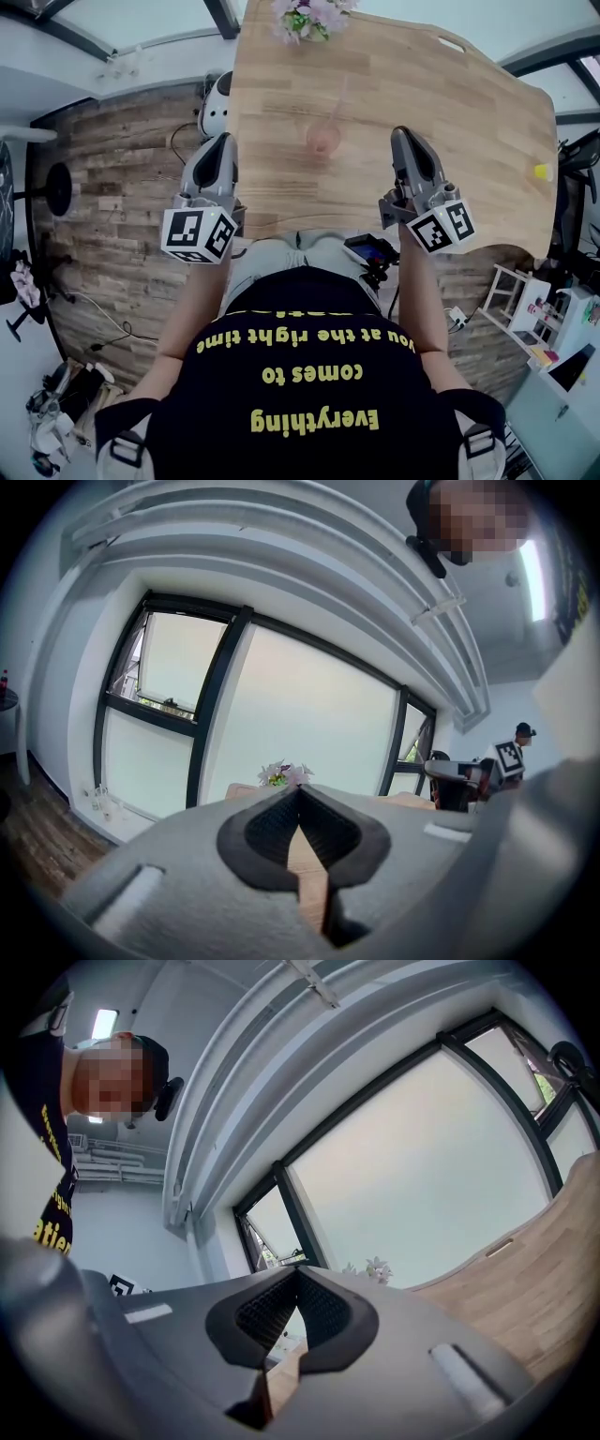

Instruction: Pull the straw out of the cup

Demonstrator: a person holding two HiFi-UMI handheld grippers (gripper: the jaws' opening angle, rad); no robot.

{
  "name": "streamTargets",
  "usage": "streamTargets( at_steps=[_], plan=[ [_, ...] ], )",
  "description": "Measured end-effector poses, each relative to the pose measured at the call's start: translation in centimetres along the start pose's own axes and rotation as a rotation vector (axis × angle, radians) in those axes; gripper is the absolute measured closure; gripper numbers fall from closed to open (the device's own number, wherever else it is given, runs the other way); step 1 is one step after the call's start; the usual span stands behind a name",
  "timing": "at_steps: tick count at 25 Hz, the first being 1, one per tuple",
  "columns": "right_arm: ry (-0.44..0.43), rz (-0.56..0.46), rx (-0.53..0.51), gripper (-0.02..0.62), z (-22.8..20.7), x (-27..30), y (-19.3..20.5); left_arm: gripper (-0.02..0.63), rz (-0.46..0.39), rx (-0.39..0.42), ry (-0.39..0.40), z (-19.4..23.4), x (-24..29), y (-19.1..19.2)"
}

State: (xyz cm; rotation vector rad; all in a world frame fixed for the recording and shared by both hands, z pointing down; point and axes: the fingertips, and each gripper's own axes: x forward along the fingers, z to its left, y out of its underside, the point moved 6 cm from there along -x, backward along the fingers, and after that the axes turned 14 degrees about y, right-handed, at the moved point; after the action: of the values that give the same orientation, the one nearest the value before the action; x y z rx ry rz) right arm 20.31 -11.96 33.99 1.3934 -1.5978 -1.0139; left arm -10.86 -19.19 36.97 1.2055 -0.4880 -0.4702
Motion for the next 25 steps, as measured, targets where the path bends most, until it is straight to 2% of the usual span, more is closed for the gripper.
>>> streamTargets(
  at_steps=[10, 17, 25],
  plan=[
    [-0.055, 0.084, 0.020, 0.554, -1.0, 2.1, 1.6, 0.606, -0.008, 0.001, -0.050, 0.3, -0.5, 0.1],
    [-0.095, 0.211, -0.009, 0.499, -2.0, 4.6, 4.0, 0.606, -0.009, -0.008, -0.091, 0.3, -0.6, 0.3],
    [-0.109, 0.354, -0.034, 0.497, -4.3, 7.4, 8.9, 0.606, 0.010, -0.025, -0.106, -0.6, -0.3, 1.9]
  ],
)
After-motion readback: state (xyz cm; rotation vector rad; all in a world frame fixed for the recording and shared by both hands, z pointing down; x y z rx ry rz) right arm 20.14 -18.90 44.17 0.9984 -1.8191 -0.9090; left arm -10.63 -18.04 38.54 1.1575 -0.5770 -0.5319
